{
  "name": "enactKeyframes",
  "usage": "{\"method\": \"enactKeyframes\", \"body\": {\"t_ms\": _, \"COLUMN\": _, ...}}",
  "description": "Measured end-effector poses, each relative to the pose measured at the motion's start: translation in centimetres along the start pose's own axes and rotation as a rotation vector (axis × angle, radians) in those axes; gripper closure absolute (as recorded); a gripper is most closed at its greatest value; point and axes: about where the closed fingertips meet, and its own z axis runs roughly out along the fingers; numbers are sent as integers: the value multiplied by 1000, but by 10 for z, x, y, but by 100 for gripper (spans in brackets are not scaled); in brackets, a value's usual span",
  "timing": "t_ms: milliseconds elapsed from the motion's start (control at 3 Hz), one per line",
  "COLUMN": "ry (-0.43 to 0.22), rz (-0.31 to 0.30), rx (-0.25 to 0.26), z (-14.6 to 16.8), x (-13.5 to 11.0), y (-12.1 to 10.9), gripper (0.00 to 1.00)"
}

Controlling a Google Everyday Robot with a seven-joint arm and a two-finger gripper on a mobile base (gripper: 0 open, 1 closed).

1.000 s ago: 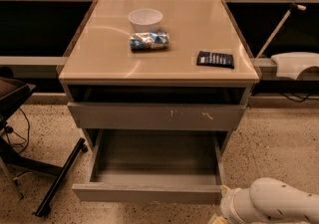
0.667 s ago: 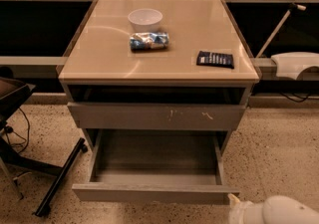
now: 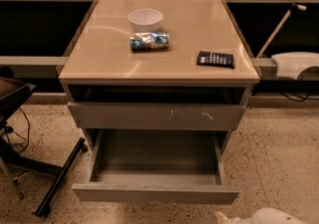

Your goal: Close middle drawer

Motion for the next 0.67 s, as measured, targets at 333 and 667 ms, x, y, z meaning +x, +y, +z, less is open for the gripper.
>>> {"method": "enactKeyframes", "body": {"t_ms": 333, "ry": 0, "rz": -80, "rx": -77, "z": 26, "x": -45, "y": -8, "gripper": 0}}
{"method": "enactKeyframes", "body": {"t_ms": 667, "ry": 3, "rz": -61, "rx": -112, "z": 38, "x": -83, "y": -44, "gripper": 0}}
